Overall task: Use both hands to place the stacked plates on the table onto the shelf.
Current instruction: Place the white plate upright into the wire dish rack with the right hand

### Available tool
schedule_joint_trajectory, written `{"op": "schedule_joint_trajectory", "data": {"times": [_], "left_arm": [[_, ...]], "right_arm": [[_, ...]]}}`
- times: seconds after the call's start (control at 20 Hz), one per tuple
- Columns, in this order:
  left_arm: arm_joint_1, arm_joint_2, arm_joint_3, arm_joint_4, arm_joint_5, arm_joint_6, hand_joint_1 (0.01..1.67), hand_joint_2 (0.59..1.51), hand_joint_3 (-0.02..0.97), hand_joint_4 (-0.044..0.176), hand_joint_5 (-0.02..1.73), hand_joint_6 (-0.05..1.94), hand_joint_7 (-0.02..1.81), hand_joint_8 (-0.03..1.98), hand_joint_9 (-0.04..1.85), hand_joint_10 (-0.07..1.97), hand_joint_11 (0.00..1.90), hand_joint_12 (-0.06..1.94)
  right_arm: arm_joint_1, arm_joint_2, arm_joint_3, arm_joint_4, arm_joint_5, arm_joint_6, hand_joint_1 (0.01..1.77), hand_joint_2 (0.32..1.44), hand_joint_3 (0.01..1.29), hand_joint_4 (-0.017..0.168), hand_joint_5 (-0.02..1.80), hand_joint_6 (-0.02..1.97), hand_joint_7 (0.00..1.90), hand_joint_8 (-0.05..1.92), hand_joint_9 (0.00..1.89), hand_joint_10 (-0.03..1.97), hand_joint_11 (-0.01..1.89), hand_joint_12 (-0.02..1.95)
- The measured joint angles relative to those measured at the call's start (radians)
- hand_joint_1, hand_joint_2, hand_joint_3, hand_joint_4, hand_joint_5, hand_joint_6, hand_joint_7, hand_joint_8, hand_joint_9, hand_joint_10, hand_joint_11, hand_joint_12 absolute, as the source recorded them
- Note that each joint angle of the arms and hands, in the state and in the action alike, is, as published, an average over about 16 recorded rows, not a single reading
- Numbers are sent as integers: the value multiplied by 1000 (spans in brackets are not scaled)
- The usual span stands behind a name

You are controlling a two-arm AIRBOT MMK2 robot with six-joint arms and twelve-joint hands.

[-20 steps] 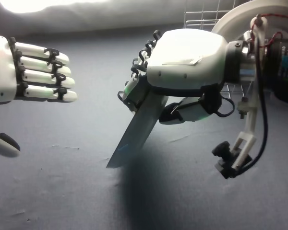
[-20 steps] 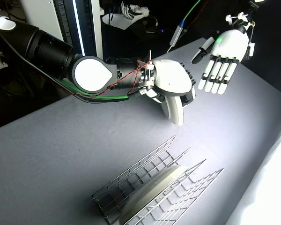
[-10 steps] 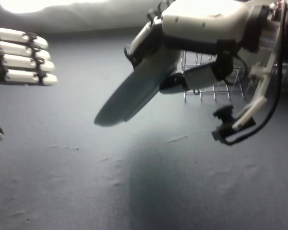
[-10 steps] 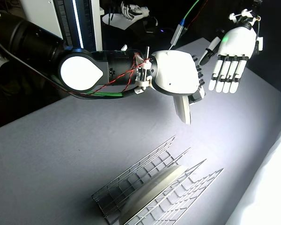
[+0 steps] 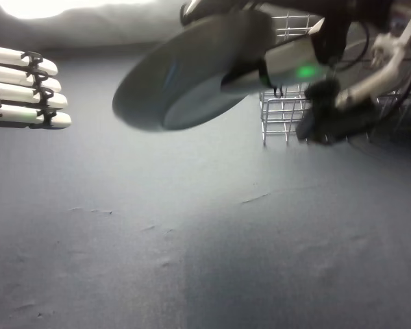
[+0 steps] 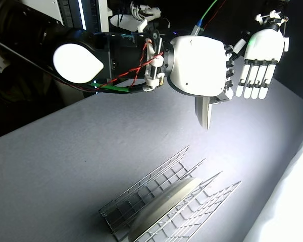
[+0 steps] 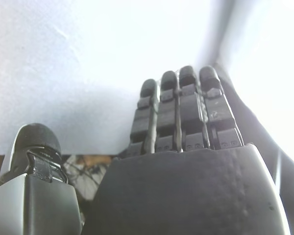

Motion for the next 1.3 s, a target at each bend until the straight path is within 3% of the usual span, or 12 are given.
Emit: {"op": "schedule_joint_trajectory", "data": {"times": [0.65, 1.3], "left_arm": [[10, -20, 39, -2, 22, -8, 22, 1100, -3, 3, 132, 4, 159, 13, 156, 9, 36, 214], [-43, -21, 41, 39, 40, -52, 22, 1096, -4, 3, 134, 5, 154, 13, 148, 9, 21, 218]], "right_arm": [[58, 77, -17, 356, -126, 30, 1387, 997, 13, -7, 901, 1040, 1012, 872, 968, 1114, 778, 1301], [60, 187, -7, 432, -163, 28, 1401, 998, 14, -8, 895, 1045, 1003, 883, 958, 1119, 771, 1309]]}}
